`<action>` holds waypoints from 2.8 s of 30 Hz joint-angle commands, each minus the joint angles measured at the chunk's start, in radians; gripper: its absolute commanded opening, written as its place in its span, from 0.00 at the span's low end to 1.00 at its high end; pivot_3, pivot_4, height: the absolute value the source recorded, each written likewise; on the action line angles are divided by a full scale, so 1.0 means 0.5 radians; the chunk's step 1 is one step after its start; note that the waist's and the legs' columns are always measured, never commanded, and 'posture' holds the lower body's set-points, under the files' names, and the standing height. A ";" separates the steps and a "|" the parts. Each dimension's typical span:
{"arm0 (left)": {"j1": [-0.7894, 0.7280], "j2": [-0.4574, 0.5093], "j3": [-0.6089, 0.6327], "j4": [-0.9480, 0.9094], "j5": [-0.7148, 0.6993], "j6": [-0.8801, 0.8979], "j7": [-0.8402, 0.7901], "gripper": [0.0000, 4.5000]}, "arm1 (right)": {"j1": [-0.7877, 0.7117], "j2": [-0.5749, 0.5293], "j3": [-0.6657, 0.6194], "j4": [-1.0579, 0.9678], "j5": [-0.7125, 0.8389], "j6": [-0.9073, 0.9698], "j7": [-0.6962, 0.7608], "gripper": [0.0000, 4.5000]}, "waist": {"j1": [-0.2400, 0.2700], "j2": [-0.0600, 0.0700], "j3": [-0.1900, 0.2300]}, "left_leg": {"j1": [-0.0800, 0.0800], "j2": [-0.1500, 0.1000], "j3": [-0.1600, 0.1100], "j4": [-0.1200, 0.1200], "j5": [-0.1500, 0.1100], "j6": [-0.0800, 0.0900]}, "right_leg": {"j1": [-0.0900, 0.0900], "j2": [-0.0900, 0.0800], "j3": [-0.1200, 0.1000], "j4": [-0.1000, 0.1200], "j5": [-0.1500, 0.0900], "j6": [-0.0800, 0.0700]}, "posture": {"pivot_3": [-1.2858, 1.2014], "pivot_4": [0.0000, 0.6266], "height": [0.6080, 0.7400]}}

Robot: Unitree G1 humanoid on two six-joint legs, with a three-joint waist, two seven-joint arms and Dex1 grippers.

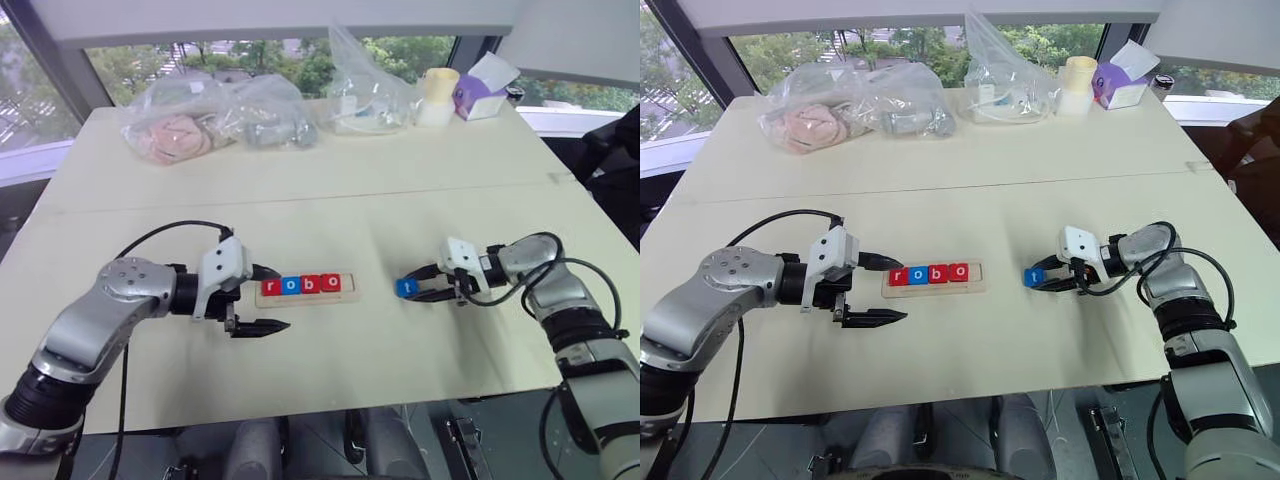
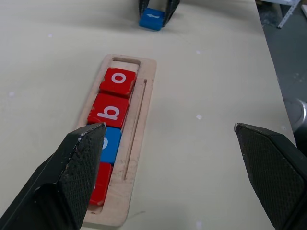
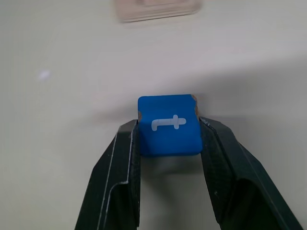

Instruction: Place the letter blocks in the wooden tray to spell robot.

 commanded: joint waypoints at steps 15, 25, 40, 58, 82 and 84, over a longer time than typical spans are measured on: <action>0.018 -0.025 -0.004 -0.014 0.088 -0.094 0.063 1.00 | -0.154 0.228 0.267 -0.659 -0.125 0.697 -0.338 0.26 | 0.049 0.000 0.000 | -0.008 0.000 0.000 0.005 0.000 0.000 | -0.006 0.000 0.000 0.004 0.000 -0.001 | 0.52 0.24 1.00; 0.037 -0.046 -0.003 -0.028 0.109 -0.091 0.097 1.00 | -0.145 0.206 0.318 -0.656 -0.150 0.710 -0.249 0.26 | 0.049 0.000 0.000 | -0.008 0.001 0.000 0.004 0.000 0.000 | -0.006 0.001 -0.001 0.004 0.000 -0.001 | 0.52 0.24 1.00; 0.002 -0.073 -0.032 0.019 0.157 -0.123 0.113 1.00 | -0.151 0.317 0.319 -0.695 -0.145 0.797 -0.320 0.26 | 0.046 0.000 0.000 | -0.008 0.001 0.000 0.004 0.000 0.000 | -0.006 0.002 -0.001 0.004 0.000 -0.001 | 0.52 0.24 1.00; -0.001 -0.087 -0.037 0.048 0.195 -0.135 0.118 1.00 | -0.119 0.358 0.296 -0.881 -0.099 0.945 -0.365 0.26 | 0.048 0.000 0.000 | -0.008 0.001 0.000 0.004 0.000 0.000 | -0.006 0.001 -0.001 0.004 0.000 -0.001 | 0.52 0.24 1.00; -0.006 -0.092 -0.037 0.055 0.184 -0.135 0.094 1.00 | -0.116 0.402 0.059 -0.629 -0.080 0.739 -0.827 0.99 | 0.048 0.000 0.000 | -0.008 0.001 0.000 0.004 0.000 0.000 | -0.007 0.001 -0.001 0.004 0.000 -0.001 | 0.52 0.24 1.00; -0.010 -0.081 -0.035 0.034 0.152 -0.106 0.065 1.00 | -0.101 0.427 0.071 -0.580 -0.085 0.694 -0.854 0.99 | 0.047 0.000 0.000 | -0.009 0.001 0.000 0.004 0.000 0.000 | -0.007 0.001 -0.001 0.003 0.000 -0.001 | 0.52 0.24 1.00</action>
